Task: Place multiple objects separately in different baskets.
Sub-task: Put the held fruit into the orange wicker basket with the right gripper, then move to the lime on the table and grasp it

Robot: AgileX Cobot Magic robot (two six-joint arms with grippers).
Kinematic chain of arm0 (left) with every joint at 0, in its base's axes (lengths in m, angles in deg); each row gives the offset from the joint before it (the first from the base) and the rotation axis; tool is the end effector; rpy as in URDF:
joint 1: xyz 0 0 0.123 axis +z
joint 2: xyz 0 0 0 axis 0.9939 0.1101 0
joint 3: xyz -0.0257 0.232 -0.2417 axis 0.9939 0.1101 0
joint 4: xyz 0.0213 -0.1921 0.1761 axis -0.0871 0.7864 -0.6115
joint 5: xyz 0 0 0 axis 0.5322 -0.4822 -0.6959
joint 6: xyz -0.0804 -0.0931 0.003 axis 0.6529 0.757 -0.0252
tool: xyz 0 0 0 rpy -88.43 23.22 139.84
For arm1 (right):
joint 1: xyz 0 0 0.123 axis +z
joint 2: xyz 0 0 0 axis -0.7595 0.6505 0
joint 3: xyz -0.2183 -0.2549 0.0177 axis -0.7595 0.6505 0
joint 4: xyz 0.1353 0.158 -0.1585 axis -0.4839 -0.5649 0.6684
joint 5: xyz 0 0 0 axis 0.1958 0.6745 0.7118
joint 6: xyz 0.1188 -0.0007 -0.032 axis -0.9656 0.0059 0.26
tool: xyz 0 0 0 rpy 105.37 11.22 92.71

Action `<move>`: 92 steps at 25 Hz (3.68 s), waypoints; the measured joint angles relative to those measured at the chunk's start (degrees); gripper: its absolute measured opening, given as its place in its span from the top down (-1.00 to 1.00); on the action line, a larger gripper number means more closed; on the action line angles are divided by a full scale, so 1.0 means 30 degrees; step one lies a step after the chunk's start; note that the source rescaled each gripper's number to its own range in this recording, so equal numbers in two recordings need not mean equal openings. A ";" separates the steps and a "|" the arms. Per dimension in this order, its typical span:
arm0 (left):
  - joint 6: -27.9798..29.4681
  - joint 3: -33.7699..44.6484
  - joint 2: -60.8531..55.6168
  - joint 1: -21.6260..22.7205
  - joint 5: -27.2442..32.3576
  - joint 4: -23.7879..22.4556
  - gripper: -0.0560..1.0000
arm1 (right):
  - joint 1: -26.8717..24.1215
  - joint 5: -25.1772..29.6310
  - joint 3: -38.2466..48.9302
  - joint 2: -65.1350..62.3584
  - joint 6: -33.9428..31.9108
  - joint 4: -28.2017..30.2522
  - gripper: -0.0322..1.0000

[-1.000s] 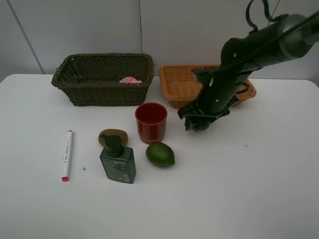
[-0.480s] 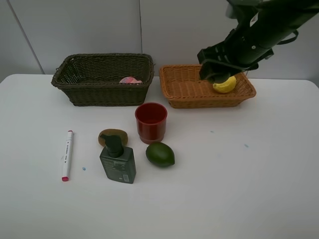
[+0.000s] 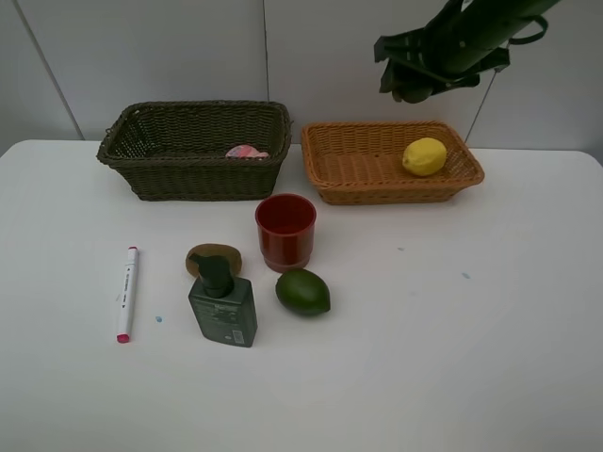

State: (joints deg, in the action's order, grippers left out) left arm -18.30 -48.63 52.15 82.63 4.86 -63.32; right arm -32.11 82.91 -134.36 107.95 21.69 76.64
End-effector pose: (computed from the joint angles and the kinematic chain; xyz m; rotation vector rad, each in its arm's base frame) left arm -0.0208 0.0037 0.2669 -0.0606 2.0417 -0.0227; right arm 0.4397 0.1328 0.2960 -0.2176 2.4038 0.1502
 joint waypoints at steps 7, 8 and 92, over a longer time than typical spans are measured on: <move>0.0000 0.0000 0.0000 0.0000 0.0000 0.0000 -1.00 | 0.0000 -0.0244 -0.2051 0.4195 -0.0015 0.0094 -0.35; 0.0000 0.0000 0.0000 0.0000 0.0000 0.0000 -1.00 | 0.0000 -0.0226 -0.2097 0.4577 -0.0015 0.0094 -0.35; 0.0000 0.0000 0.0000 0.0000 0.0000 0.0000 -1.00 | 0.7906 0.6805 0.5111 -0.2797 0.6333 -0.2558 -0.99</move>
State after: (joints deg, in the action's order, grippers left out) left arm -18.30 -48.63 52.15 82.63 4.86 -63.32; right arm -8.39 103.33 -119.03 99.56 40.69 68.97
